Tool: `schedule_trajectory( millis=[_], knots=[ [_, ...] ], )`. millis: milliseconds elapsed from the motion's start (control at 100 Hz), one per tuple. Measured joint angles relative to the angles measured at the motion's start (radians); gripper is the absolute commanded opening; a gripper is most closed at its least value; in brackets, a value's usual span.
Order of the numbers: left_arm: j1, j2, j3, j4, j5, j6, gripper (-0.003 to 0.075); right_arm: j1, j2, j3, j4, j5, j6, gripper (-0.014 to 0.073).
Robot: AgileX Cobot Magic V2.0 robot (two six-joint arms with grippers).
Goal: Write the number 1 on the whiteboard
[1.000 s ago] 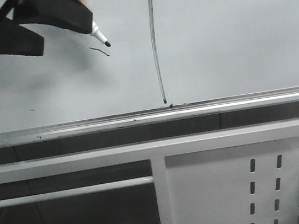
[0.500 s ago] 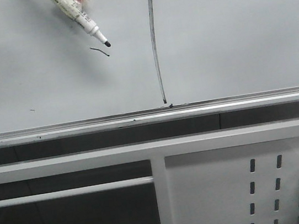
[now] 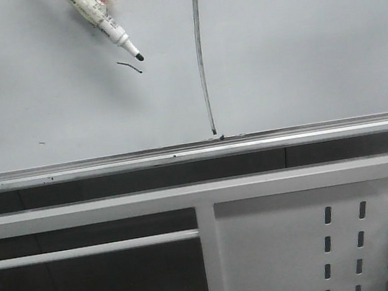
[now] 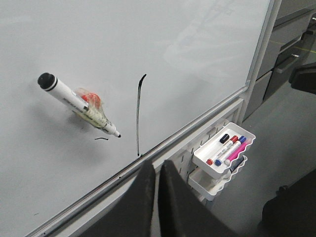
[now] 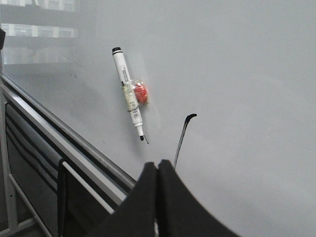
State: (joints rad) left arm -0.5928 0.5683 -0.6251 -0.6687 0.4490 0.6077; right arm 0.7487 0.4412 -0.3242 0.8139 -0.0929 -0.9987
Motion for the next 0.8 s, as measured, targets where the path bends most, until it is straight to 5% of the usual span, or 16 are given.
schedule_trajectory(
  millis=[230, 460, 660, 800],
  knots=[
    [-0.004, 0.000, 0.000, -0.001, 0.000, 0.000, -0.0020, 0.000, 0.000, 0.000, 0.002, -0.003, 0.000, -0.0063],
    [-0.009, -0.063, 0.045, 0.170, -0.136, 0.010, -0.0020, 0.000, 0.000, 0.000, 0.002, -0.005, 0.000, -0.0063],
    [0.140, -0.299, 0.259, 0.249, -0.438, 0.001, -0.0020, 0.000, 0.000, 0.000, 0.004, -0.005, 0.000, -0.0063],
    [0.292, -0.433, 0.430, 0.340, -0.509, -0.174, -0.0020, 0.000, 0.000, 0.000, 0.004, -0.005, 0.000, -0.0063]
  ],
)
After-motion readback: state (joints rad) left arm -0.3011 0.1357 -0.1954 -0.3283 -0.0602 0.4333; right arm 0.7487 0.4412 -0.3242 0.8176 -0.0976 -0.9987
